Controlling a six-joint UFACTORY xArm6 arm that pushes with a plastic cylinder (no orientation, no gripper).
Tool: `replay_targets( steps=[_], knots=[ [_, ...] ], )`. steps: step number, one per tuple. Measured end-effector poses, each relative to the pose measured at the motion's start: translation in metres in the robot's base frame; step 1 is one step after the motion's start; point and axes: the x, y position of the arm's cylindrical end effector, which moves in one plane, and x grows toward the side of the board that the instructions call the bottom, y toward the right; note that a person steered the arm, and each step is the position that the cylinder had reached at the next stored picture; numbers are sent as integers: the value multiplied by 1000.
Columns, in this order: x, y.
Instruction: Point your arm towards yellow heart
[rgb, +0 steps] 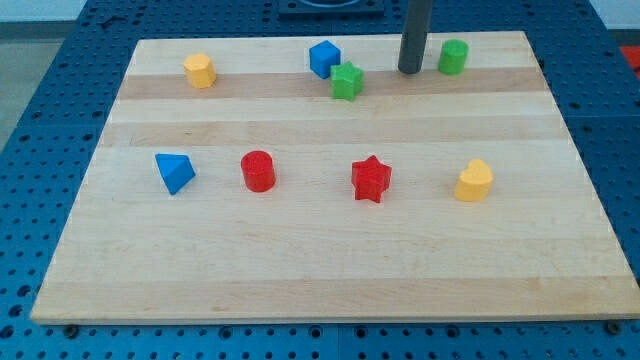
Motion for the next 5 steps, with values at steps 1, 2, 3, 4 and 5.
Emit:
replay_targets(
  steps=[1,2,3,4,5],
  knots=[
    [0,43],
    [0,43],
    [0,43],
    [1,67],
    [1,75]
  ],
)
